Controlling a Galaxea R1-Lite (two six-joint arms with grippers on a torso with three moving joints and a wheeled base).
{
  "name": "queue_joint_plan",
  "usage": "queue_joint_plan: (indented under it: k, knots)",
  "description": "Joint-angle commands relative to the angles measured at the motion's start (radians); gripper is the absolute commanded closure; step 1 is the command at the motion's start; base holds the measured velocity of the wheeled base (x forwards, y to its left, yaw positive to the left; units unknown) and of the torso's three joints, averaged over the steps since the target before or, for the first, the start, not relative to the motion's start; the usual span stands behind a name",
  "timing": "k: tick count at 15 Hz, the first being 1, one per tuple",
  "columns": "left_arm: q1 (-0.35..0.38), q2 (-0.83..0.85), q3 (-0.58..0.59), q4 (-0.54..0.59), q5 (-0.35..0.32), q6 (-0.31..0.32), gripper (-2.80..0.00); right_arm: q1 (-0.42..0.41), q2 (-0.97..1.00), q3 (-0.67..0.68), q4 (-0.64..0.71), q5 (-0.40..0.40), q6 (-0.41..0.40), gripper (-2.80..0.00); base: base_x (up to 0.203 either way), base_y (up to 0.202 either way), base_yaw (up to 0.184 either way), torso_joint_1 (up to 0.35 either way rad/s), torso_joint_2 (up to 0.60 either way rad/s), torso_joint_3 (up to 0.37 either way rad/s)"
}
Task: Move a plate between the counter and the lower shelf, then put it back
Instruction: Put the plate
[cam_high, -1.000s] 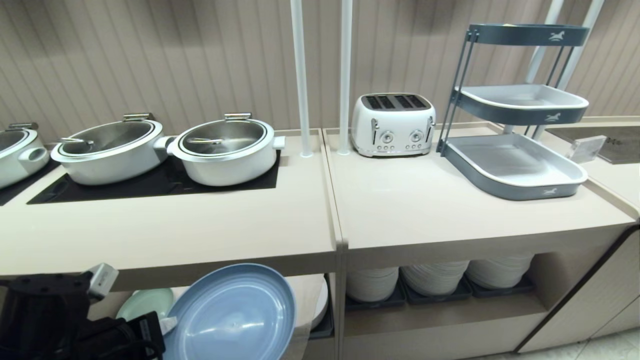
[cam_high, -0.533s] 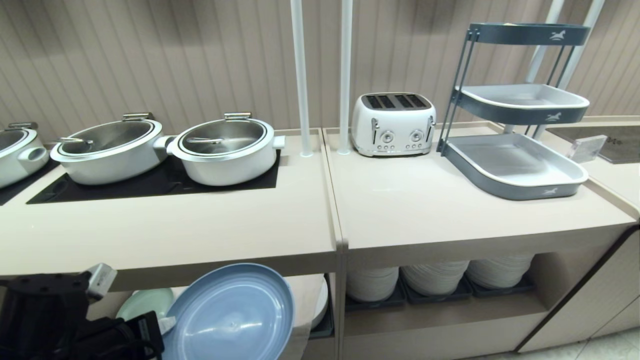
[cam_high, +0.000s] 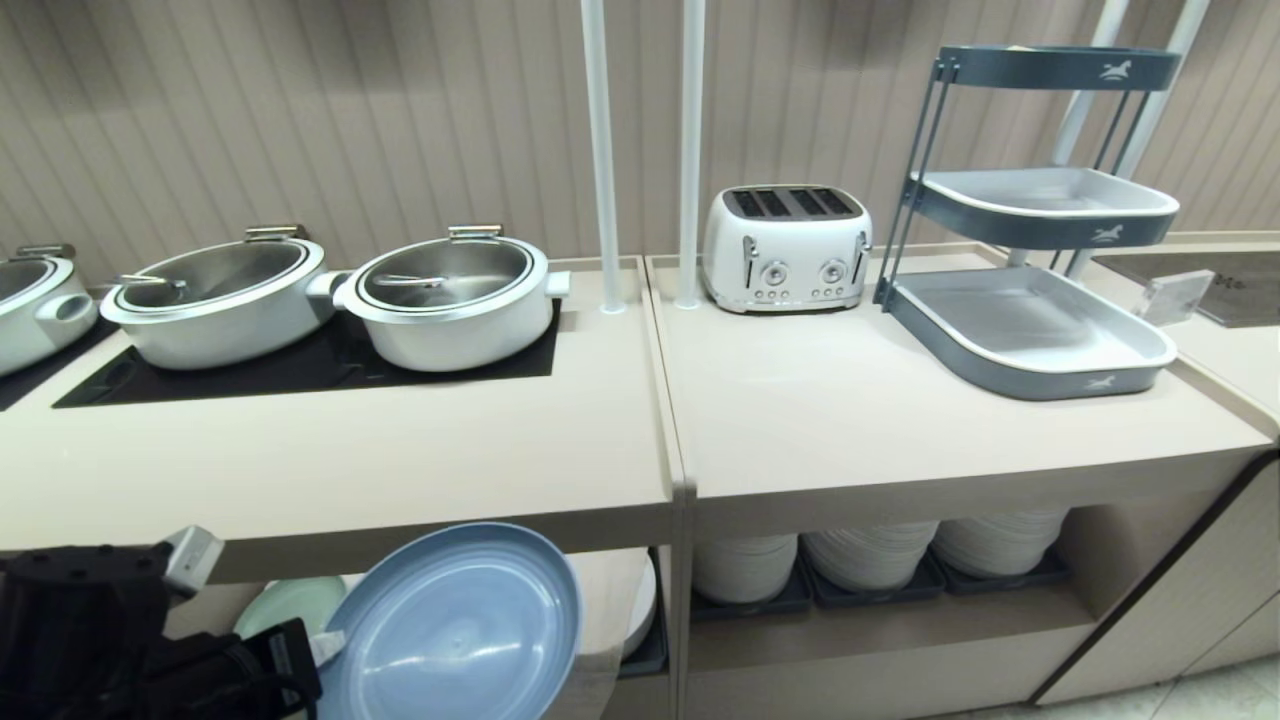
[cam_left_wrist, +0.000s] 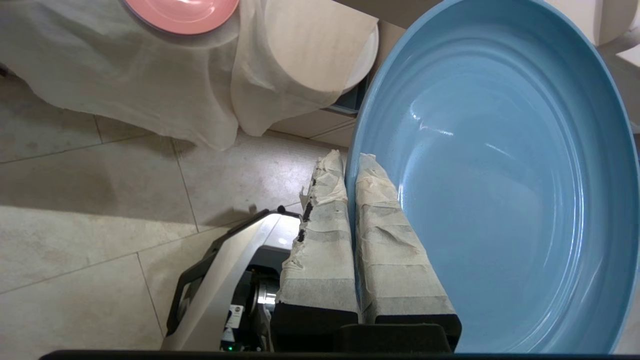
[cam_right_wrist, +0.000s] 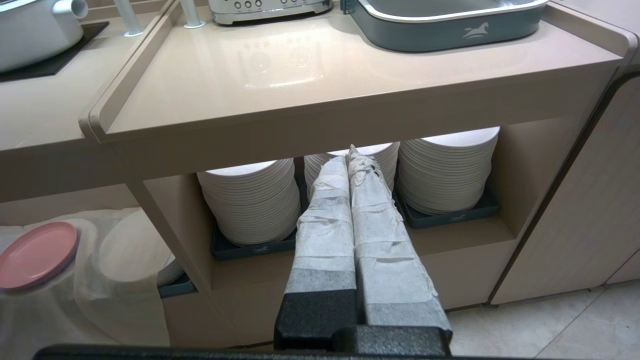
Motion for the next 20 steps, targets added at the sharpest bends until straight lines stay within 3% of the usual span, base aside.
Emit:
queue_joint_plan:
  k: [1, 17, 20]
  knots:
    - [0.010, -0.003, 0.000, -0.002, 0.001, -0.004, 0.00, 0.000, 0.000, 0.000, 0.000, 0.000, 0.001, 0.00, 0.000, 0.000, 0.000, 0.000, 0.00, 0.000]
    - [0.021, -0.006, 0.001, -0.001, 0.002, -0.004, 0.00, 0.000, 0.000, 0.000, 0.000, 0.000, 0.001, 0.00, 0.000, 0.000, 0.000, 0.000, 0.00, 0.000]
    - [0.021, -0.011, 0.001, -0.001, 0.007, -0.029, 0.00, 0.000, 0.000, 0.000, 0.000, 0.000, 0.001, 0.00, 0.000, 0.000, 0.000, 0.000, 0.00, 0.000]
